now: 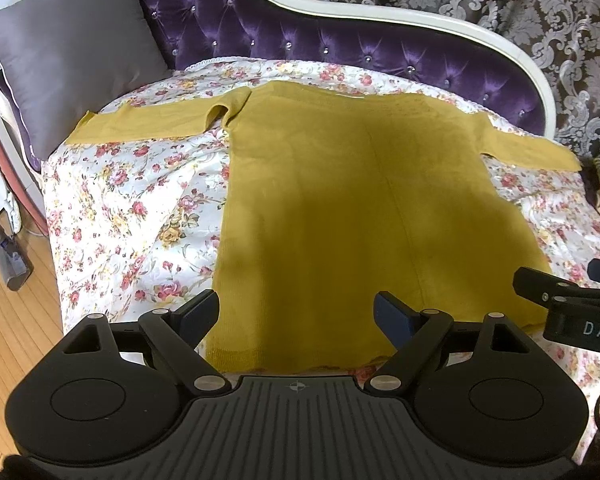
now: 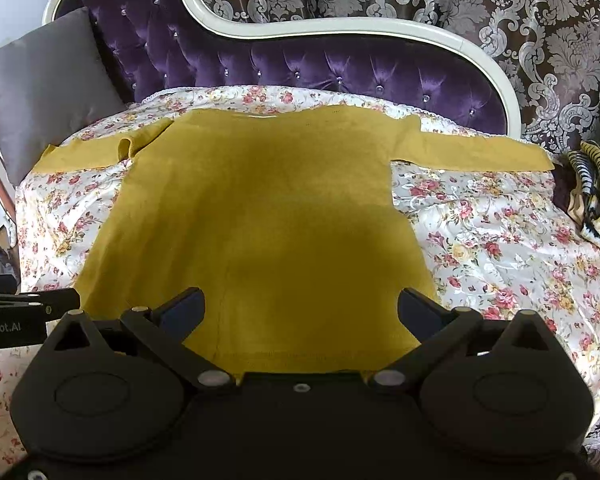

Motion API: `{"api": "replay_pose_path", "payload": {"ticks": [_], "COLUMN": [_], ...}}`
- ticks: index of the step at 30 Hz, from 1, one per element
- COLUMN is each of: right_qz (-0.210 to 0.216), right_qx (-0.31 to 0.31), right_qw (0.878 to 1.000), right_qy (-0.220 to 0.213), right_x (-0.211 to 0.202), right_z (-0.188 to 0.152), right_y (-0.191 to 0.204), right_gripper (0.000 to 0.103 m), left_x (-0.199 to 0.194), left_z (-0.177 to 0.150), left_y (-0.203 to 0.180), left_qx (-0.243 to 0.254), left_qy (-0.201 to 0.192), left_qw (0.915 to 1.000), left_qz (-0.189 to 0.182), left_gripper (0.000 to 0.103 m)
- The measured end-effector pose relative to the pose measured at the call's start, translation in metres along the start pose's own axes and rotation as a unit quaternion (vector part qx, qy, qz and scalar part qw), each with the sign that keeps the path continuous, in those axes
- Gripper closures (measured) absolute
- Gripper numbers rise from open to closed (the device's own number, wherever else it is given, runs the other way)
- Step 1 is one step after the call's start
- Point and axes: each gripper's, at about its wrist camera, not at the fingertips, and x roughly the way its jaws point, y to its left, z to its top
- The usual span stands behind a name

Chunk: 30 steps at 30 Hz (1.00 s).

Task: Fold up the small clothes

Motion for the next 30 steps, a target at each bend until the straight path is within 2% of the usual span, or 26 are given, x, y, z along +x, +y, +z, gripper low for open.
{"api": "replay_pose_path", "payload": {"ticks": [30], "right_qz": [-0.01], "right_qx": [-0.008], "right_qw": [0.999], "right_qy": [0.033], "right_x": [0.02], "right_z": [0.002], "right_y": [0.006], "right_gripper": [0.001], "left_x": [0.015], "left_z": [0.001], "left_y": [0.004], "left_qx": [-0.004], "left_qy": [0.022], "left_qw": [0.9998], "left_qz": [-0.003], "left_gripper": [0.019]}}
